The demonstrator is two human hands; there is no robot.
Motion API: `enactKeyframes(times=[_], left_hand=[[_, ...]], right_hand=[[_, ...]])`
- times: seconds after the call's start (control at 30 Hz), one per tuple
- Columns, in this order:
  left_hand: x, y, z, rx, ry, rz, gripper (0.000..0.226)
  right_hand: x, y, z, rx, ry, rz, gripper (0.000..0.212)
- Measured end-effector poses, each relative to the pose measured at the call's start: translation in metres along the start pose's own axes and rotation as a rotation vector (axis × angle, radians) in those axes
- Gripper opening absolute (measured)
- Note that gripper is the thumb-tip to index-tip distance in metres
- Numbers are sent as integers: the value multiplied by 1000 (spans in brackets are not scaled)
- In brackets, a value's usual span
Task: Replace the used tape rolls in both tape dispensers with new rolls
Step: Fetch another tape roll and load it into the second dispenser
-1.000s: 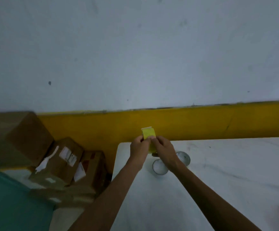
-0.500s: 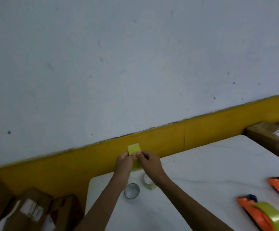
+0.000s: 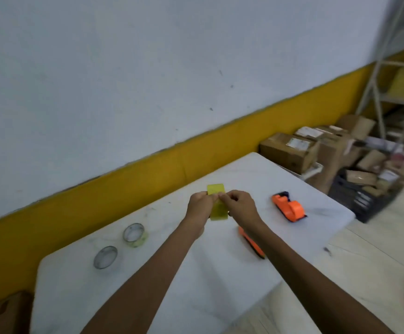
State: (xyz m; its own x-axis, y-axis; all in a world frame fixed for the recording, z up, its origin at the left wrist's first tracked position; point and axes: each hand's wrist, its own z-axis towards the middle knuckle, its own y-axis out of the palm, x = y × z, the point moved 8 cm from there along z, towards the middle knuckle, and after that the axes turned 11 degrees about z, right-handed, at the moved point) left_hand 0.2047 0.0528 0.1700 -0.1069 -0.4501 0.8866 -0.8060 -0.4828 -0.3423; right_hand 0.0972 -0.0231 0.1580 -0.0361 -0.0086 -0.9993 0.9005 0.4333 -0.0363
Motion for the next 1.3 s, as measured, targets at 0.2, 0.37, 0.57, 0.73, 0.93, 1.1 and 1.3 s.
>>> enactKeyframes(times=[0.2,0.37,0.57,0.73,0.93,1.1,1.3], left_hand=[[13,122,-7,-194,-9,43,12],[7,192,4,-272,-44,89,26],[-10,267,24,-360,-123,83,28],[-23,325,55,-416,-174,36,29],[-33,377,94,-431,-298,23,7],[-24,404,117,-442,-353,41,9],[-21,431,147,-391,-409,67,42]], right_hand=[[33,-120,-11,169,77,30,29],[61,-183,-17,269,167,32,31],[98,-241,-7,332,278,-5,29],[133,-283,20,347,365,18,20],[165,-319,65,329,477,-20,18],[177,-342,97,321,518,-17,19],[186,-365,134,242,548,16,21]])
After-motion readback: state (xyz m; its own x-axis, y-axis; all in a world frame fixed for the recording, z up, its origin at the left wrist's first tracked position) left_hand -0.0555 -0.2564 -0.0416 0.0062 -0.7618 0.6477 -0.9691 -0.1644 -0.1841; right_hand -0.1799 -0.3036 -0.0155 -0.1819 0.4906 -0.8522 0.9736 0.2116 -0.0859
